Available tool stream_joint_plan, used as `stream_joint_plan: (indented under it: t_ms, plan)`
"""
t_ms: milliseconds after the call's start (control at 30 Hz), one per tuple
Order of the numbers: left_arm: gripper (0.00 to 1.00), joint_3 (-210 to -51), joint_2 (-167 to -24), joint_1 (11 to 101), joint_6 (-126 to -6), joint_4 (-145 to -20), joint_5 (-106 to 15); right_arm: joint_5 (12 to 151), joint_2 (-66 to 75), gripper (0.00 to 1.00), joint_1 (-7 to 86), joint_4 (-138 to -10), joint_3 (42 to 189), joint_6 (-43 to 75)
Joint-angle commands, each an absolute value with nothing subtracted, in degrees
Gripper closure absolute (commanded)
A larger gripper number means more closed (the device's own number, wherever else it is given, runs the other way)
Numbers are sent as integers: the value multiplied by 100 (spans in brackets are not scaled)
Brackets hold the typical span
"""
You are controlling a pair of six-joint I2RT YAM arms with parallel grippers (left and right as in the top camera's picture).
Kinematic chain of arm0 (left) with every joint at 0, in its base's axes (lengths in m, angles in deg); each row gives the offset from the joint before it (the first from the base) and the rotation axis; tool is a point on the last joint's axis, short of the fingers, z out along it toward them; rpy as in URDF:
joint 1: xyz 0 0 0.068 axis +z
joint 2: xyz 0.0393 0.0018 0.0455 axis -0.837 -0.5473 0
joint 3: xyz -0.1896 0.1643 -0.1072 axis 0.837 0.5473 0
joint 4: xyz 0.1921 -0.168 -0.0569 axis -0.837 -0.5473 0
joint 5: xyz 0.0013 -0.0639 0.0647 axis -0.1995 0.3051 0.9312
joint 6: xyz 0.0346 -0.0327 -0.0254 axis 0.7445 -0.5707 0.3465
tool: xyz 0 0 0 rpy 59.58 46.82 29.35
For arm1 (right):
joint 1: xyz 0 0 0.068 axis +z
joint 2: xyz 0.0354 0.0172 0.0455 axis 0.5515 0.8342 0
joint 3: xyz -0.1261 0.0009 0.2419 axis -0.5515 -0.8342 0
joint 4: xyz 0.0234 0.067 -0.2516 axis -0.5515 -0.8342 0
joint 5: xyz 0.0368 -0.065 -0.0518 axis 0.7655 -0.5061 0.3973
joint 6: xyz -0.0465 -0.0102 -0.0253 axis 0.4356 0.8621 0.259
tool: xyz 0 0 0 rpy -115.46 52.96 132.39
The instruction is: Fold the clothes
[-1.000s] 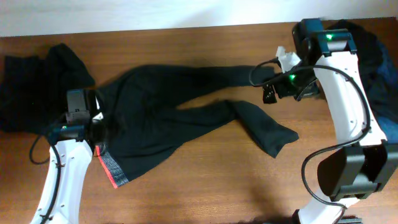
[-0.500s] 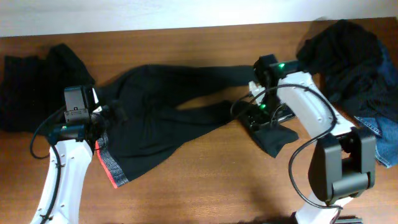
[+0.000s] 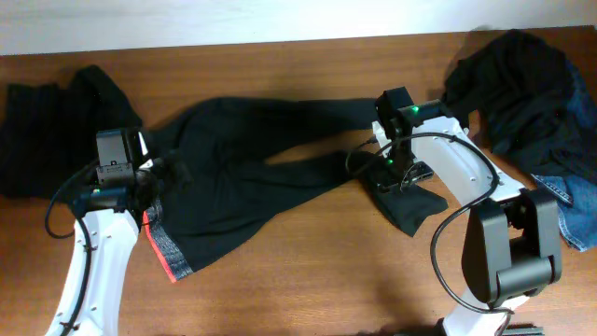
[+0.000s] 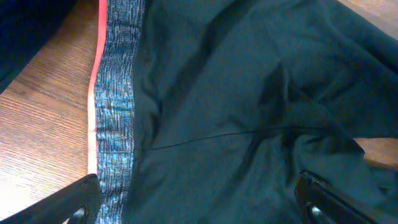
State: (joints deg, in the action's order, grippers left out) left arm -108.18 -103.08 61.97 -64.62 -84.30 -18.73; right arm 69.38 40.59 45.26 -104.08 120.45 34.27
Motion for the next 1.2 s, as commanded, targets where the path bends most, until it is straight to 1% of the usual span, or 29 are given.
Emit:
stream_joint_plan:
  t_ms: [0, 200, 300, 400, 567, 633, 867, 1167]
  plan:
    - [1, -10814, -10216, 6212, -6490, -8415, -1831, 7091, 4015, 37, 4546, -10325, 11932, 3462]
    - [1, -10814, -10216, 6212, -6490, -8415, -1831, 7165, 4015, 38, 4546, -10100, 11602, 3462]
    - [1, -10814, -10216, 6212, -6490, -8415, -1831, 7165, 4015, 43, 4546, -10036, 11486, 3462]
    - [1, -10814, -10216, 6212, -6490, -8417, -1831, 7165, 4015, 61, 4546, -9993, 11468, 3460]
    - [1, -10814, -10216, 6212, -6490, -8419, -1833, 7165, 4015, 84, 4546, -9914, 11468, 3458]
    - [1, -10814, -10216, 6212, -6490, -8419, -1833, 7165, 4015, 96, 4546, -9875, 11468, 3455]
    - [1, -10814, -10216, 6212, -6490, -8419, -1831, 7143, 4000, 96, 4419, -9787, 11776, 3241]
    - [1, -10814, -10216, 6212, -6468, -8421, -1831, 7165, 3980, 96, 3639, -10511, 13501, 3176]
